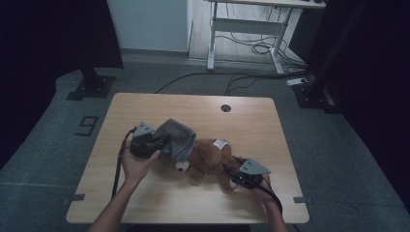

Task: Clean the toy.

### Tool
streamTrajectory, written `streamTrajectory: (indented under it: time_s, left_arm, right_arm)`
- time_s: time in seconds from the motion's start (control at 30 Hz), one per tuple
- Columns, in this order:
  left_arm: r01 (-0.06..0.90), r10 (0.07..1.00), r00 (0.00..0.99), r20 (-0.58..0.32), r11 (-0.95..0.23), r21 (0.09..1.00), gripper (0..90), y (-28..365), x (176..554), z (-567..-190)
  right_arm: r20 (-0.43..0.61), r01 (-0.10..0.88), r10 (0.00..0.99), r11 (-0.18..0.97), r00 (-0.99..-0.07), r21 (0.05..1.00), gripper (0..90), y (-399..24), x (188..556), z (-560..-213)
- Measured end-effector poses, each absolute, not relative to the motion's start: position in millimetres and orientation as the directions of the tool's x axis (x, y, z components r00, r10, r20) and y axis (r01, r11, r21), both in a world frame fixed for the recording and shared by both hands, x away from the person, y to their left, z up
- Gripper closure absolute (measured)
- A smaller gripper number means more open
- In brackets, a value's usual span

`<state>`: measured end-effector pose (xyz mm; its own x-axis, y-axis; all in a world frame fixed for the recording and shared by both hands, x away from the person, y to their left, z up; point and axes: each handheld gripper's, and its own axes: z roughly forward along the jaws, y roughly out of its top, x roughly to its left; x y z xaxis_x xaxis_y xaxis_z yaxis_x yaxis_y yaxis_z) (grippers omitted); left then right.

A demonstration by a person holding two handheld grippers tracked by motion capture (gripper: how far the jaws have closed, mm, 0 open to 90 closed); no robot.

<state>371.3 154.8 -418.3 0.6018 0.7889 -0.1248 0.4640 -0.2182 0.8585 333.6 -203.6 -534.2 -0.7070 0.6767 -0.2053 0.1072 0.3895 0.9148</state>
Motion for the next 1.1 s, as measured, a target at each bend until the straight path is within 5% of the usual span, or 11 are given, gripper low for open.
streamTrajectory:
  time_s: [0.37,1.1]
  left_arm:
    - [0.564,0.776,0.603,-0.187,-0.248,0.788,84.2,129,401,-448]
    - [0.527,0.758,0.618,-0.210,-0.200,0.826,84.9,147,357,-473]
  right_arm:
    - [-0.227,0.087,0.669,0.401,-0.708,0.912,51.5,-202,333,-533]
    - [-0.215,0.174,0.730,0.417,-0.649,0.892,44.9,-188,356,-521]
